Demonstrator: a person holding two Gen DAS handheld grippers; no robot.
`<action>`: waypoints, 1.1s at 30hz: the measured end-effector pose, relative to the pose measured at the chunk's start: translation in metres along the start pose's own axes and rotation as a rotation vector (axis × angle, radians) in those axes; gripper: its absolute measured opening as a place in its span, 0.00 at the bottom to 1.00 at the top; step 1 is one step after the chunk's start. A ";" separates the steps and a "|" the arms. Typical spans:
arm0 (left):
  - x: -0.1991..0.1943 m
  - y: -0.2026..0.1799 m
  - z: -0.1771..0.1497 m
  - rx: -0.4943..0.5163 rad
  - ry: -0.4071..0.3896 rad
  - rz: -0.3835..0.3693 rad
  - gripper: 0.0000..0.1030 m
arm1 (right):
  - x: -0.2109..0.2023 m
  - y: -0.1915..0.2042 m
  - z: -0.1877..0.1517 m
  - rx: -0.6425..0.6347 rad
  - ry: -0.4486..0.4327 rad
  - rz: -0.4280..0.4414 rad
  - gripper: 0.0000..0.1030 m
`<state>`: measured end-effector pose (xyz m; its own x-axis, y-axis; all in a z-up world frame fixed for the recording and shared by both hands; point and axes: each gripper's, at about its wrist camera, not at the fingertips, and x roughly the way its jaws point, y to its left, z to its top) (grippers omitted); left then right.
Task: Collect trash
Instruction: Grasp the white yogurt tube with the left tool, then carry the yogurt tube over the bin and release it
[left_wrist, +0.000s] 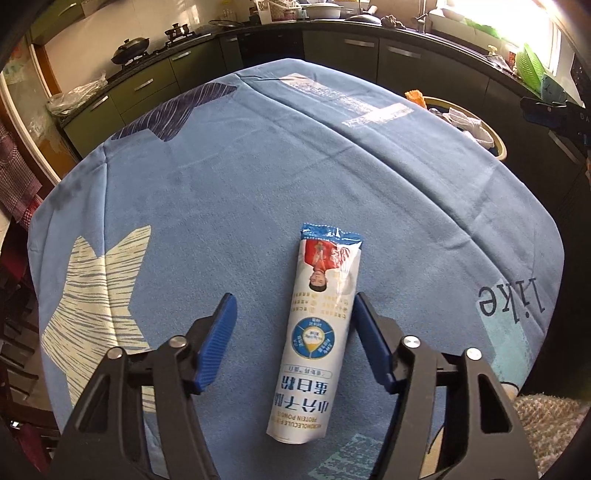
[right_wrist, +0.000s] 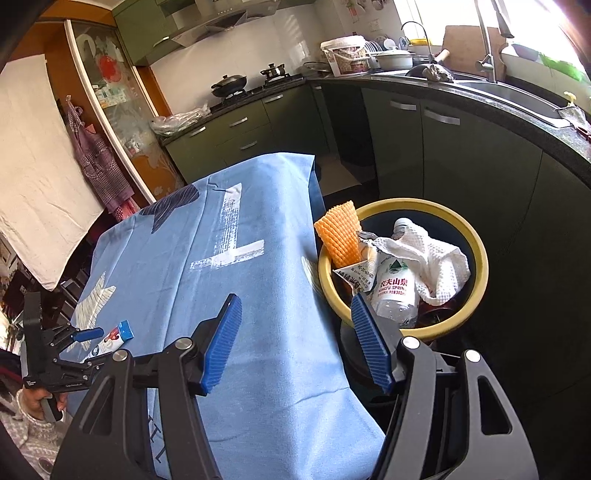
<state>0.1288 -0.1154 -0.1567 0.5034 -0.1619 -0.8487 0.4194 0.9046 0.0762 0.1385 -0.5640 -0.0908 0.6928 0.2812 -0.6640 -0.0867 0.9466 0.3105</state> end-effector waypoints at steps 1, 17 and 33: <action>0.001 0.002 0.000 -0.009 0.006 -0.015 0.55 | 0.000 0.000 0.000 0.002 0.000 0.003 0.61; -0.020 -0.003 0.014 -0.030 -0.014 -0.155 0.28 | -0.013 0.000 -0.006 0.014 -0.023 0.021 0.62; -0.035 -0.140 0.191 0.294 -0.168 -0.379 0.28 | -0.088 -0.060 -0.050 0.148 -0.131 -0.131 0.63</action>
<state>0.1967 -0.3119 -0.0381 0.3790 -0.5407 -0.7510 0.7791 0.6243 -0.0563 0.0465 -0.6373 -0.0847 0.7789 0.1252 -0.6145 0.1094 0.9377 0.3297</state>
